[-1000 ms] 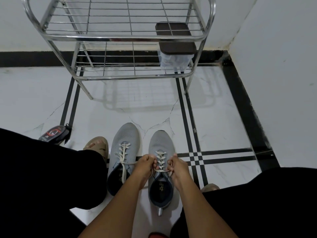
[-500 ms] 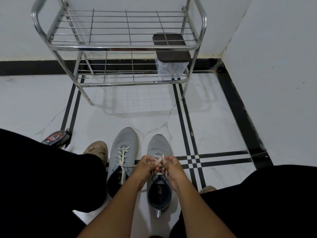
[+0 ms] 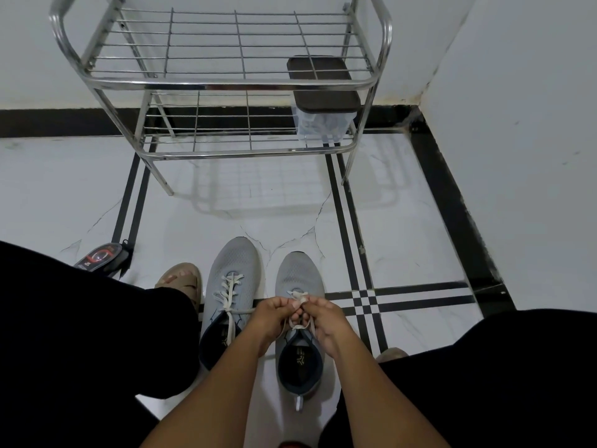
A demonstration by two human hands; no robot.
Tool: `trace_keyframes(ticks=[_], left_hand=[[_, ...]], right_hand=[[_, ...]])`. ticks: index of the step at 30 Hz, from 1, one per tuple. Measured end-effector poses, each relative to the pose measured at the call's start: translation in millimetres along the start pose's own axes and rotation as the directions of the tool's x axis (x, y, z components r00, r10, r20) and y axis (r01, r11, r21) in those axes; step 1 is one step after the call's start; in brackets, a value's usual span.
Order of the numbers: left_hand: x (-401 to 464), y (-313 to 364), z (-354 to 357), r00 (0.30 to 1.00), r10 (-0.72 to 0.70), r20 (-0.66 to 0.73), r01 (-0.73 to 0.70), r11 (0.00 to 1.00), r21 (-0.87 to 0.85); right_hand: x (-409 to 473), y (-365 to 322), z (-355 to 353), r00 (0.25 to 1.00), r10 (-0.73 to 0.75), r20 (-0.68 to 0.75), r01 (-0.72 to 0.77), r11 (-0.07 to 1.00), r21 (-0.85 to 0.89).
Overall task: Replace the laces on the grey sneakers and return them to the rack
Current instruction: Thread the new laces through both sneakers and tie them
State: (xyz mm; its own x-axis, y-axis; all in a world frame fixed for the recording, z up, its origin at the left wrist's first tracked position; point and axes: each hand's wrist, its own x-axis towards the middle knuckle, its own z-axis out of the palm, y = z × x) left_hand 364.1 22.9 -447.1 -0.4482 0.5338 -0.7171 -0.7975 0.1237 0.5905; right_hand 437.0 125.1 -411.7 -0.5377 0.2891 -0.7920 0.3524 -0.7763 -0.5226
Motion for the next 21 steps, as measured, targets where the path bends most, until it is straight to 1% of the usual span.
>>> trace_keyframes(ticks=[4,6,8,10,12,14,15,17,19,21], left_hand=[[5,-1,-2,0.999,-0.036,-0.032,0.036,0.999,0.001],[7,-3,-4,0.998,-0.035,-0.049,0.037,0.999,0.035],[8,-4,-5,0.998,-0.021,-0.064,0.026,0.996,0.081],[8,-4,-6,0.998,-0.009,-0.063,0.017,0.991,0.13],[6,-2,-4,1.0,-0.019,-0.014,0.021,0.984,0.177],[4,0,-1,0.999,-0.047,0.027,0.04,0.975,0.22],[3,1,0,0.998,-0.061,0.028,0.052,0.971,0.232],[3,3,-1,0.997,-0.074,0.009,0.069,0.963,0.259],[2,6,-2,0.997,-0.08,-0.016,0.081,0.953,0.293],[1,9,-4,0.998,-0.029,-0.059,0.052,0.901,0.431]], right_hand=[[0,-5,-1,0.997,0.062,0.053,-0.06,0.998,-0.034],[0,-8,0,0.992,0.098,0.08,-0.093,0.993,-0.07],[0,-8,1,0.991,0.095,0.098,-0.086,0.992,-0.087],[1,-3,1,0.996,0.046,0.072,-0.037,0.992,-0.118],[5,2,1,1.0,0.011,0.005,-0.01,0.993,-0.116],[8,4,2,0.999,0.039,-0.029,-0.041,0.996,-0.077],[9,3,4,0.998,0.061,-0.025,-0.063,0.994,-0.084],[8,0,5,0.996,0.086,0.001,-0.084,0.978,-0.191],[4,-4,5,0.997,0.072,0.041,-0.055,0.943,-0.327],[0,-10,3,0.999,0.011,0.048,0.013,0.879,-0.476]])
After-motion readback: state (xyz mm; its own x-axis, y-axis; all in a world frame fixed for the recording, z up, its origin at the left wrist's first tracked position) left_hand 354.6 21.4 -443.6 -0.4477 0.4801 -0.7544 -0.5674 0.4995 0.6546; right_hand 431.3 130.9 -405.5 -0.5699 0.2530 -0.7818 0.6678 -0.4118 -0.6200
